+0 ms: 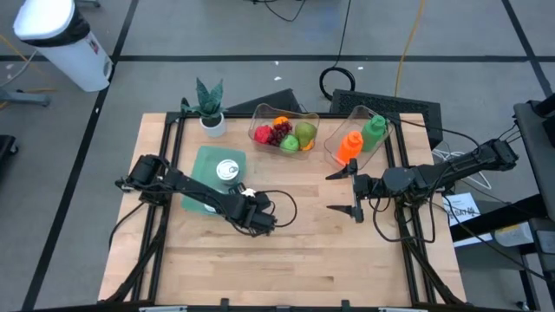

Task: Pick & Place Food Item
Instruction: Put the blue pink tuna can into the green bin

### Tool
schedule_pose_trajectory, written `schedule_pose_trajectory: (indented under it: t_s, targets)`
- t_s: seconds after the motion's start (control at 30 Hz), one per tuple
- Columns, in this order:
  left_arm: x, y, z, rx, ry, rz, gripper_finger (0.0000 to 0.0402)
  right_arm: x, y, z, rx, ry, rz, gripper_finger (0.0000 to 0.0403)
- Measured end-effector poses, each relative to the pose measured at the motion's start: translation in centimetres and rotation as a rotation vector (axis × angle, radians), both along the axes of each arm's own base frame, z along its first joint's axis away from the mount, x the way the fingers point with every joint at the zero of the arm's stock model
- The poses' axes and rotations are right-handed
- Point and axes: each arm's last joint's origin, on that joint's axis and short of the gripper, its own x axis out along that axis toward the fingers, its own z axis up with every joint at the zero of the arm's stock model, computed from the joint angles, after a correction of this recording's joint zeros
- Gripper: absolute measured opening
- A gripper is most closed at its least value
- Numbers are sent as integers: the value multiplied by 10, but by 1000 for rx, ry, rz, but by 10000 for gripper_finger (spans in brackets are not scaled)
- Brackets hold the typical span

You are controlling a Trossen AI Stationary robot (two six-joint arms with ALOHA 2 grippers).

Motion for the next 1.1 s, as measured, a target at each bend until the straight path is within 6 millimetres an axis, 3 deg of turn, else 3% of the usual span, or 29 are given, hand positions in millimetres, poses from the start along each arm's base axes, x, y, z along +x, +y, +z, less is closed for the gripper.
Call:
schedule_pose_trajectory:
  t_s: [0.1,0.2,0.4,0.63,0.83,1.1]
  targets:
    - [1,-4,9,20,-2,-29,47,0,0,0,0,0,0,394]
    - [5,-7,22,-16,-13,-41,1,0,0,0,0,0,0,394]
    - [15,-13,48,-6,-78,-81,3,0,0,0,0,0,0,394]
    - [9,-4,49,61,7,-85,3,0,0,0,0,0,0,394]
    - [0,29,51,126,140,72,69,0,0,0,3,0,0,394]
    - [19,57,41,-133,37,92,218,0,0,-1,24,6,-4,394]
